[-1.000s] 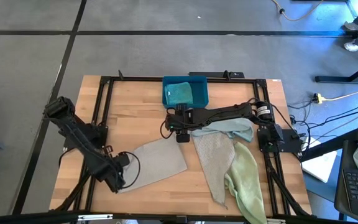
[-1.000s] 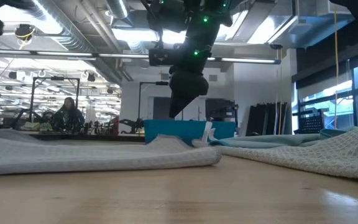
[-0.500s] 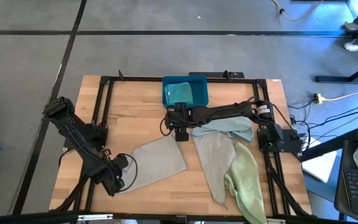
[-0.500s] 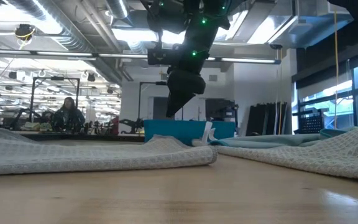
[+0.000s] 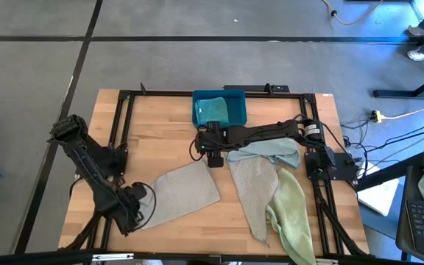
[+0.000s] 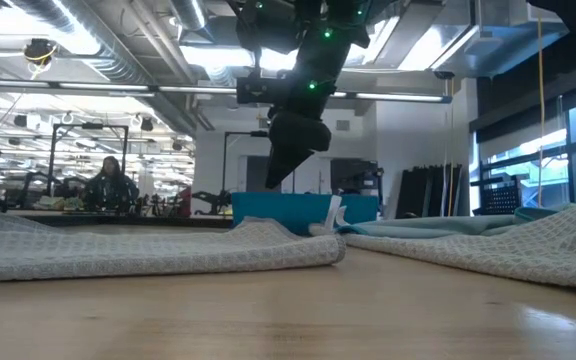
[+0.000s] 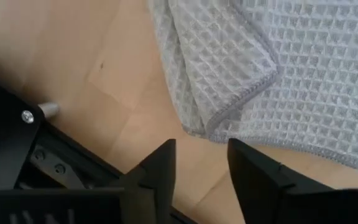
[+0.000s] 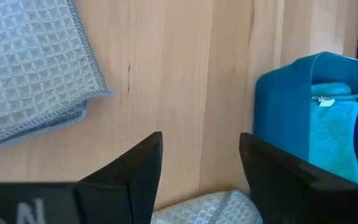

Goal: Fold microfiber towels
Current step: Fold the left gray towel

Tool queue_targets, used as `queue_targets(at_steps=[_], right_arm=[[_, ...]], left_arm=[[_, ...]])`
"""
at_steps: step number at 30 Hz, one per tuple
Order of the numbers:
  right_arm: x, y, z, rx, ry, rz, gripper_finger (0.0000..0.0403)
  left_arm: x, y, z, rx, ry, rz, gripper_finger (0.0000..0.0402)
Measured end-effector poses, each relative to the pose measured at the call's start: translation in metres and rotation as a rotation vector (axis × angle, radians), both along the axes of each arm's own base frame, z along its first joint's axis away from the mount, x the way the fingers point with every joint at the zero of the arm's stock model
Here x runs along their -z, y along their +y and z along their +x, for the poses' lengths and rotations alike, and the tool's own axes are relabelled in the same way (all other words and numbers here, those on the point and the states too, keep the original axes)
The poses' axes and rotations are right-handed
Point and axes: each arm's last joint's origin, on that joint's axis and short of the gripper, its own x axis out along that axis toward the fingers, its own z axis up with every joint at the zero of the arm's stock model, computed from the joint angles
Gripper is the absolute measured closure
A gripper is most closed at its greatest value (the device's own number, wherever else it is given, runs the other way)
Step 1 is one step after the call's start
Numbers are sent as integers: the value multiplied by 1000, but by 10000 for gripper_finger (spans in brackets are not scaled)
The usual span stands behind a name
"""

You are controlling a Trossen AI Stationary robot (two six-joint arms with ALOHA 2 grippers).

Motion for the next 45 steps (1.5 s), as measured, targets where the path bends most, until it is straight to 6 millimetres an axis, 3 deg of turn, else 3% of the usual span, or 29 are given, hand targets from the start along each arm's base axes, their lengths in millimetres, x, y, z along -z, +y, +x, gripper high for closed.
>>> queue_targets(at_steps=[4, 13, 18, 26, 34, 45], right_arm=[[0, -1, 1, -7, -7, -4, 187], [0, -3, 1, -20, -9, 38, 187], [0, 7, 2, -112, -14, 158, 187], [-12, 62, -9, -304, 43, 259, 188], [2, 134, -27, -463, 92, 281, 218], [46, 169, -46, -462, 2, 287, 238]], left_arm=[[-3, -1, 6, 25, -75, 19, 253], [-17, -37, 33, 290, -449, -198, 255], [-18, -37, 35, 325, -492, -164, 258], [-14, -37, 33, 362, -444, -162, 255], [10, -47, 38, 473, -341, -149, 250], [32, -56, 37, 539, -218, -194, 252]])
